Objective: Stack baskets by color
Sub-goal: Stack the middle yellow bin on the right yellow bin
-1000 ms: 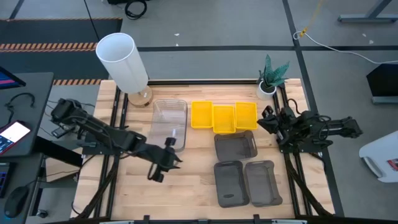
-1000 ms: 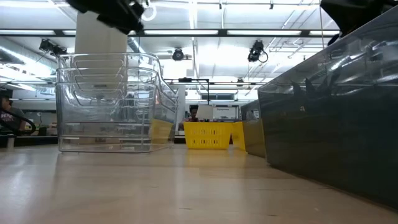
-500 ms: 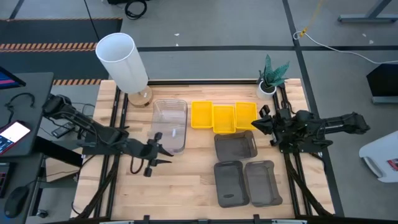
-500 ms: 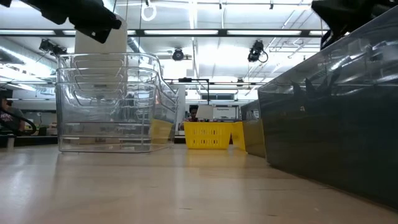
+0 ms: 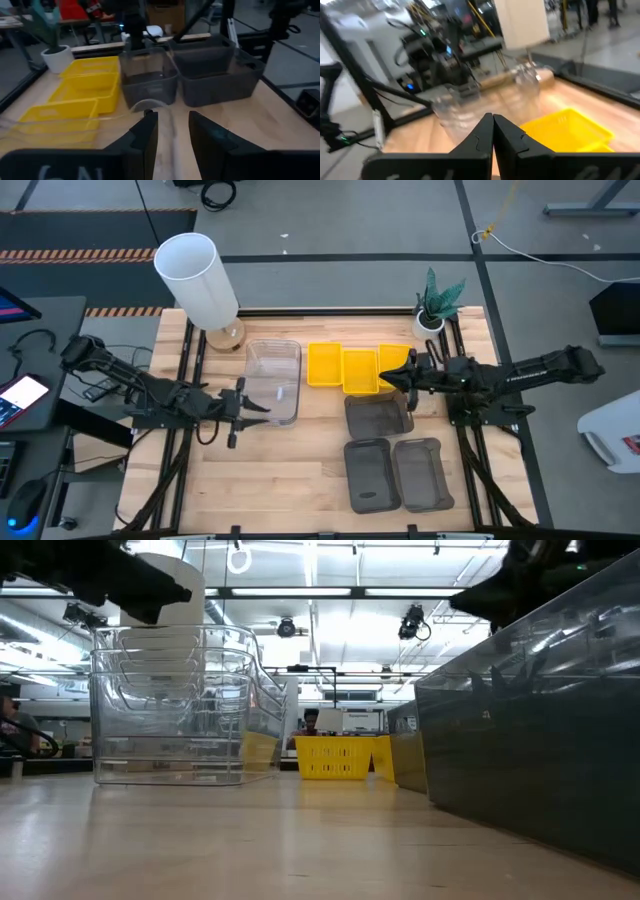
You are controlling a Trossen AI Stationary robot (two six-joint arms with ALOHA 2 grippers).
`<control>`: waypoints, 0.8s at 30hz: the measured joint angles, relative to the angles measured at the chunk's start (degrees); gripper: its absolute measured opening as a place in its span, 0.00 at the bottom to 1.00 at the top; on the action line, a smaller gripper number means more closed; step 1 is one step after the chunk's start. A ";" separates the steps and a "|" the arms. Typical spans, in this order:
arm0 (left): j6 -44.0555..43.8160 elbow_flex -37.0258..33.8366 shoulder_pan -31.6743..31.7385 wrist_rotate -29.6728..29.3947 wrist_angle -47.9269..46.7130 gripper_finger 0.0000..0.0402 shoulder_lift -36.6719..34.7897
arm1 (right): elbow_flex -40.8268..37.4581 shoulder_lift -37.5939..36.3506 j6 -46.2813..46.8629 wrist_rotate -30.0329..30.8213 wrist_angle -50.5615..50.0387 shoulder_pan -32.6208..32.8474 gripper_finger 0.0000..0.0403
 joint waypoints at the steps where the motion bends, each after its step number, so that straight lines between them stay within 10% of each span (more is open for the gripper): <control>1: 0.19 -0.80 0.50 0.00 0.00 0.29 -1.26 | 1.19 1.20 0.39 0.48 -1.84 0.00 0.04; 24: -1.64 -15.46 4.38 -2.11 3.25 0.29 -27.44 | 25.15 20.84 3.62 6.43 -39.19 -0.77 0.06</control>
